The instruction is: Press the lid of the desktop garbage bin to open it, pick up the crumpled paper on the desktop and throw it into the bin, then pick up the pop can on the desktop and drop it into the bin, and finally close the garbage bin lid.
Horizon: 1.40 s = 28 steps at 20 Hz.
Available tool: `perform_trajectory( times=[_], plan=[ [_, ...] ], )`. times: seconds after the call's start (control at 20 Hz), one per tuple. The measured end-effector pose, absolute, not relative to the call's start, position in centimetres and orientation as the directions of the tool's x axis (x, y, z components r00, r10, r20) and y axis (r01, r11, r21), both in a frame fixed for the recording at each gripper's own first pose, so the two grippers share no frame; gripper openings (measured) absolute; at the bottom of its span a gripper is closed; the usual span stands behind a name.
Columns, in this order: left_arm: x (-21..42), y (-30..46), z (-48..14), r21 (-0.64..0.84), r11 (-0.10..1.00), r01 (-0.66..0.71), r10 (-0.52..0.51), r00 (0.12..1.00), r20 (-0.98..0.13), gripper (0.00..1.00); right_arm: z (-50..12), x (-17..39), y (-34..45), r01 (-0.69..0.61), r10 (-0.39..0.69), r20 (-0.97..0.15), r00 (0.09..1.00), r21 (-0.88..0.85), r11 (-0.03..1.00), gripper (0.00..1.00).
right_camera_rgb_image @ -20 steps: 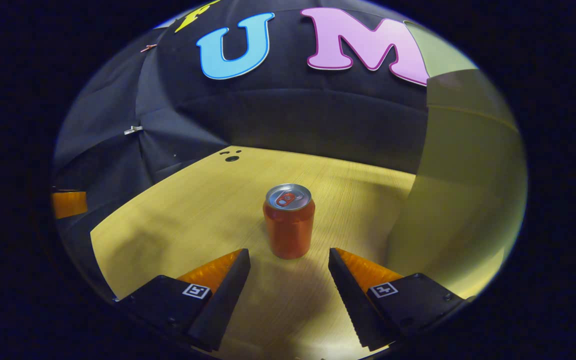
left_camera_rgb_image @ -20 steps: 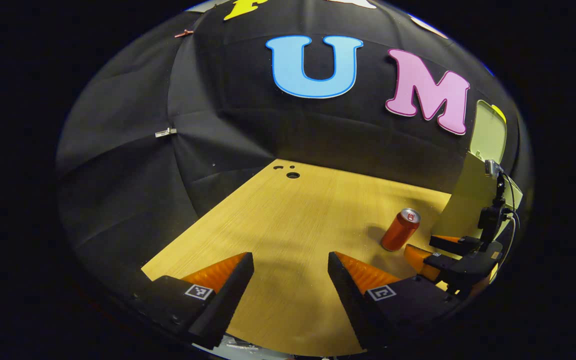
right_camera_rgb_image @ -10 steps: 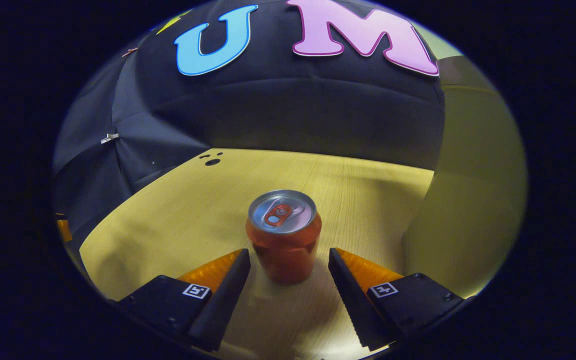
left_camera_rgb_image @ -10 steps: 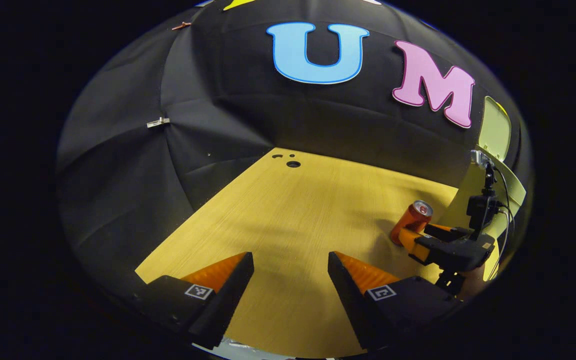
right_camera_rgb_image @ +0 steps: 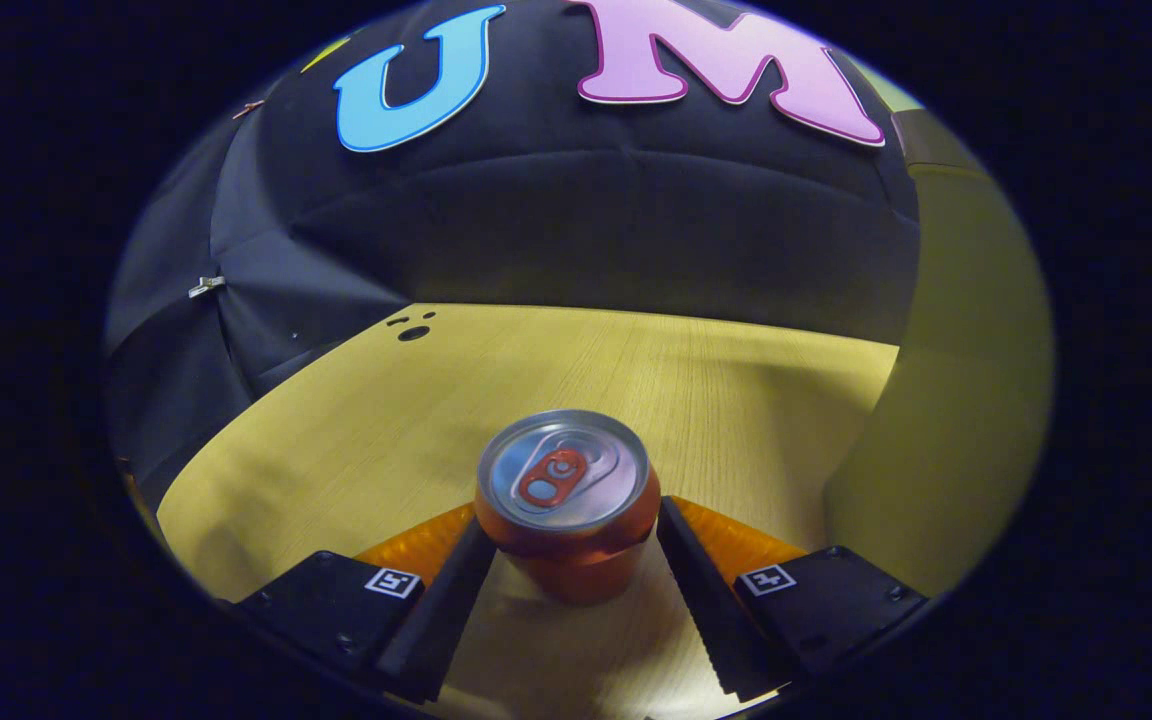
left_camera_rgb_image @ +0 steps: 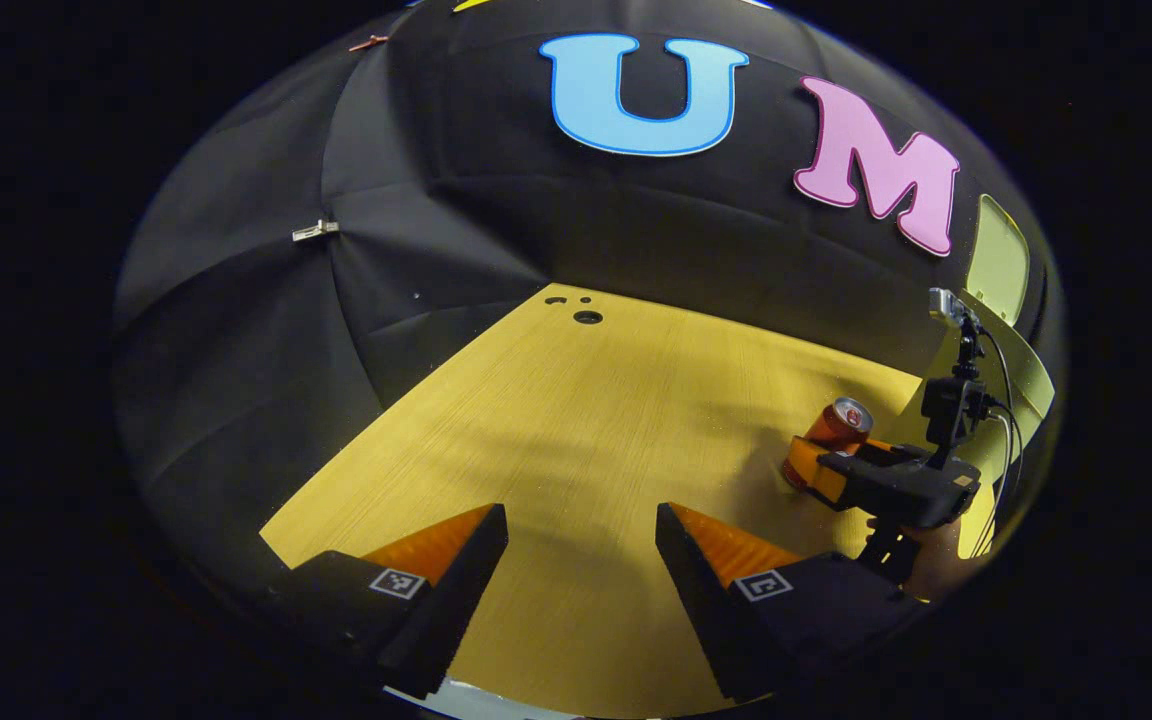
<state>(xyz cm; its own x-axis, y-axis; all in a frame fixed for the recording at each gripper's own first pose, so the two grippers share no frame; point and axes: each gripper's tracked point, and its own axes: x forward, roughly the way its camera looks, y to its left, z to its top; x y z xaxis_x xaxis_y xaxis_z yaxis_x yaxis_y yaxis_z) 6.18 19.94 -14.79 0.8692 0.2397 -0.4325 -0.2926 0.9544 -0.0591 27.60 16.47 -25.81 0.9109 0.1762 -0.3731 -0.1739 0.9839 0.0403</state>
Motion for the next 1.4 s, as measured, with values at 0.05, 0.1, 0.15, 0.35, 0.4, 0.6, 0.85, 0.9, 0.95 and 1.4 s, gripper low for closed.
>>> perform_trajectory(
  times=[0.05,0.1,0.15,0.35,0.4,0.6,0.85,0.9,0.95,1.4],
  plan=[
    [6.1,19.9,-14.8,-0.058,0.953,-0.296,0.243,0.868,-0.432,0.96,-25.7,27.7,16.6,-0.180,0.181,-0.371,0.911,0.038,0.983,0.98],
    [6.1,19.9,-14.7,-0.056,0.953,-0.297,0.246,0.868,-0.431,0.96,-25.7,27.7,16.6,-0.181,0.180,-0.370,0.912,0.032,0.983,0.97],
    [6.0,19.7,-14.6,-0.054,0.953,-0.298,0.247,0.868,-0.430,0.96,-25.8,27.8,16.7,-0.185,0.182,-0.368,0.912,0.029,0.982,0.84],
    [5.7,19.5,-14.3,-0.044,0.953,-0.300,0.254,0.870,-0.423,0.96,-25.1,27.4,16.9,-0.209,0.208,-0.369,0.906,0.037,0.977,0.84],
    [5.7,19.4,-14.2,-0.045,0.953,-0.300,0.254,0.871,-0.420,0.96,-24.7,27.1,16.9,-0.219,0.216,-0.364,0.906,0.034,0.975,0.84],
    [5.1,18.7,-14.2,-0.052,0.951,-0.304,0.256,0.874,-0.413,0.96,-22.7,25.6,17.6,-0.274,0.259,-0.345,0.902,0.007,0.962,0.84],
    [3.3,17.5,-14.6,-0.053,0.953,-0.298,0.253,0.879,-0.404,0.96,-18.3,23.0,18.3,-0.329,0.308,-0.307,0.901,-0.017,0.944,0.84],
    [2.8,17.3,-14.6,-0.053,0.954,-0.295,0.251,0.881,-0.402,0.96,-17.2,22.4,18.4,-0.337,0.316,-0.298,0.901,-0.021,0.941,0.84],
    [2.5,17.2,-14.6,-0.053,0.955,-0.292,0.248,0.882,-0.401,0.96,-16.0,21.7,18.5,-0.348,0.327,-0.285,0.901,-0.026,0.937,0.84],
    [0.3,16.4,-13.8,-0.072,0.971,-0.226,0.184,0.909,-0.374,0.96,-1.1,16.6,18.6,-0.384,0.374,-0.115,0.920,-0.089,0.919,0.83]
  ],
)
